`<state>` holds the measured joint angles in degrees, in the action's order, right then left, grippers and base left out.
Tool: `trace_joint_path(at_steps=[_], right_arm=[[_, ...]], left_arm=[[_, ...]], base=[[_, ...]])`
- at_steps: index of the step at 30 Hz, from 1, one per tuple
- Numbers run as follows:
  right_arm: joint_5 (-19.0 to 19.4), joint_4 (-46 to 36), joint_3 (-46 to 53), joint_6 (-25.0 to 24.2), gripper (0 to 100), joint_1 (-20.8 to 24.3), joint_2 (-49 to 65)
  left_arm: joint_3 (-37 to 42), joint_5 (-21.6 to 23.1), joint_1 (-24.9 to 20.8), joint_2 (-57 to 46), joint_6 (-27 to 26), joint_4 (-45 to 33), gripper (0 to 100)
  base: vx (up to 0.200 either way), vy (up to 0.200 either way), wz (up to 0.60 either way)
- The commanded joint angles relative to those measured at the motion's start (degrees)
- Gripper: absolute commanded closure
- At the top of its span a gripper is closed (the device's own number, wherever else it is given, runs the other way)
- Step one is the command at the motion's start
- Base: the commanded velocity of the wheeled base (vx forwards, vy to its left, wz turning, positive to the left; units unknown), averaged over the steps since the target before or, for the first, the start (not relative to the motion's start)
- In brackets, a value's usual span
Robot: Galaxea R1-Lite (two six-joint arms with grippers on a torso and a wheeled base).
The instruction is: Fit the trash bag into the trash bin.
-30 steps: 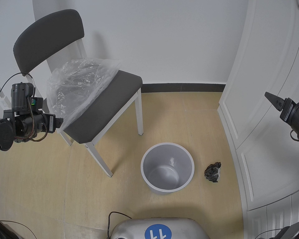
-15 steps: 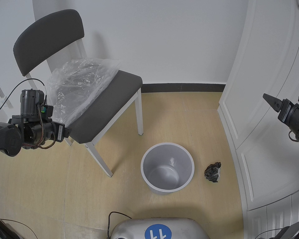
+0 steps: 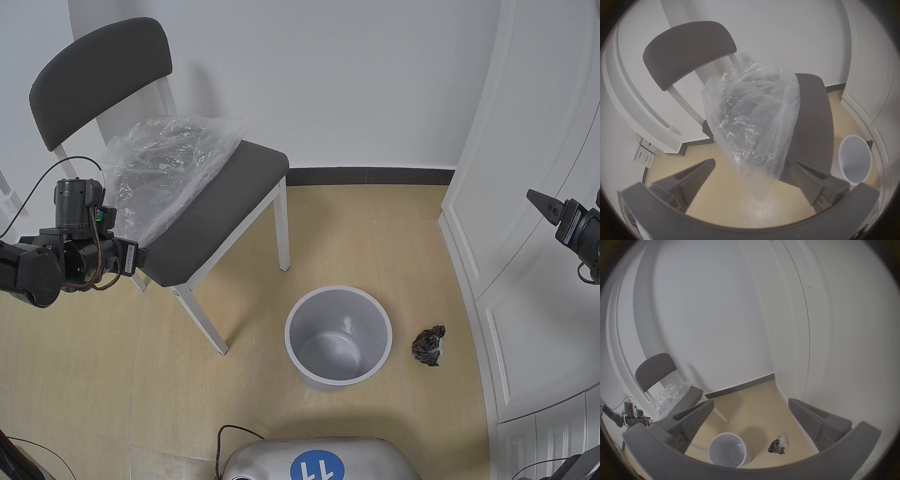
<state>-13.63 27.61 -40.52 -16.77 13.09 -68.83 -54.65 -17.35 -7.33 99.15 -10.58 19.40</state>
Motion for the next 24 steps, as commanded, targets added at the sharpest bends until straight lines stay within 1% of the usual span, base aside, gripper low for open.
trace_joint_path(at_steps=[1, 10, 14, 19, 21, 22, 24], right_arm=[[0.0, 0.0, -0.1, 0.0, 0, 0.0, 0.0], [0.0, 0.1, -0.1, 0.0, 0, -0.3, 0.0], [0.0, 0.1, -0.1, 0.0, 0, -0.3, 0.2], [0.3, 0.1, 0.4, 1.2, 0, 0.4, 0.9], [0.5, 0.0, 0.4, 1.2, 0, 0.4, 1.1], [1.7, 0.0, 0.5, 1.1, 0, 0.4, 1.7], [2.3, -0.1, 0.7, 1.1, 0, 0.4, 2.2]], left_arm=[[-0.4, 0.0, 0.1, 0.3, 0.2, 0.1, 100], [-0.6, 0.0, -0.1, -0.8, 0.6, 0.0, 100], [-0.5, 0.3, -0.2, -1.7, 0.7, 0.1, 100], [0.8, 0.6, -0.6, -4.3, 1.4, 0.2, 100], [1.1, 0.6, -0.7, -4.8, 1.4, 0.2, 100], [1.7, 0.8, -0.7, -5.8, 1.4, 0.2, 100], [2.1, 0.8, -0.7, -6.2, 1.4, 0.2, 100]], base=[[0.000, -0.200, 0.00], [0.000, -0.200, 0.00], [0.000, 0.000, 0.00], [0.000, 0.000, 0.00], [0.000, -0.200, 0.00], [0.000, -0.200, 0.00], [0.000, -0.200, 0.00]])
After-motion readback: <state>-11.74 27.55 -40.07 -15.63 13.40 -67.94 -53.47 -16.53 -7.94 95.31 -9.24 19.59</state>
